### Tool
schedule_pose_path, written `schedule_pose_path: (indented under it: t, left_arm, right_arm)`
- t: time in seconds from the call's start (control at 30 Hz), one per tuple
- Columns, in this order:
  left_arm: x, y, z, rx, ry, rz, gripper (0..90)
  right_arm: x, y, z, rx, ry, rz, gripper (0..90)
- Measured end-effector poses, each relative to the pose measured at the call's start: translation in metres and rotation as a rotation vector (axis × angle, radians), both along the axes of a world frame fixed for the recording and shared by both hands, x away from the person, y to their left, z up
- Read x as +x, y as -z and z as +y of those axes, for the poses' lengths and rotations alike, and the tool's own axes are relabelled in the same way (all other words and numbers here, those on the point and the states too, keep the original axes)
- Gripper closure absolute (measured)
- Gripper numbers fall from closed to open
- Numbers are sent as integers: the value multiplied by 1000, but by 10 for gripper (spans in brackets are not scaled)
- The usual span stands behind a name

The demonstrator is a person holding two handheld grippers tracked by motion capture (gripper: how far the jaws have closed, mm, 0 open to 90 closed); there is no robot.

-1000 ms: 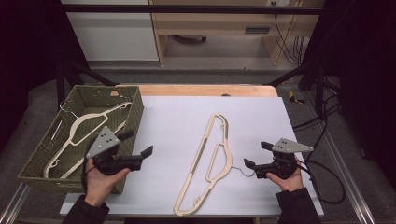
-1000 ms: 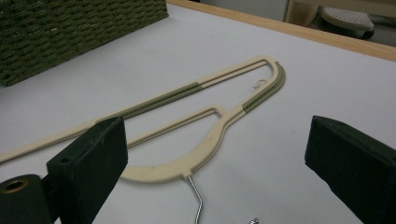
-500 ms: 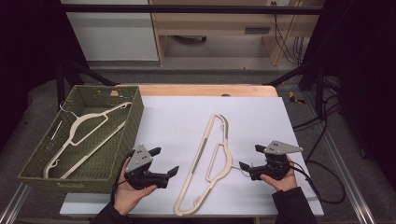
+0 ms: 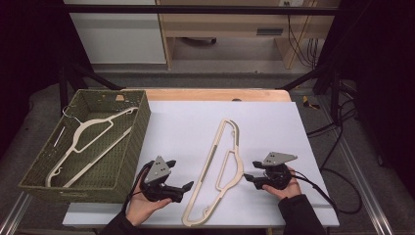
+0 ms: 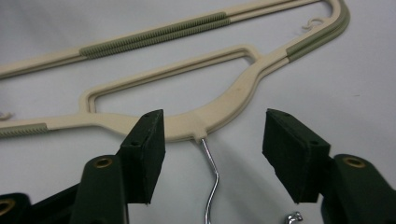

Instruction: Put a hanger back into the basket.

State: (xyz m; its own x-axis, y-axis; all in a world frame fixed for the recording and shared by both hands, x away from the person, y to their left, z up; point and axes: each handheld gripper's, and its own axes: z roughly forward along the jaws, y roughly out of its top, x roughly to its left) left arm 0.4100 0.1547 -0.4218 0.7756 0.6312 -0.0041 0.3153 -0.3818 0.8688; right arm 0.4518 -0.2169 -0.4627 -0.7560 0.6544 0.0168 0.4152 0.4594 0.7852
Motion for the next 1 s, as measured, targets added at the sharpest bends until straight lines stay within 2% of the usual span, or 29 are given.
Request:
schedule_pose_path:
  t: [0.13,0.27,0.37,0.47,0.6,0.8,1.0]
  left_arm:
    - [0,2,-2,10,10,6,101]
    - [0,3,-3,13,13,8,105]
    - [1,4,-3,14,14,11,108]
    - [1,5,-4,8,18,15,112]
    - [1,5,-5,4,25,23,116]
    - [2,4,-13,6,43,27,131]
    - [6,1,-30,23,66,28,140]
  right_arm:
    - [6,8,2,-30,-5,24,532]
    - [10,14,1,-39,-19,50,630]
    - [13,18,0,-60,-24,53,688]
    - [13,20,0,-54,-40,58,731]
    - [14,20,0,-64,-84,52,833]
    - [18,19,-2,-50,-122,84,864]
    - [16,12,-3,-38,-122,92,872]
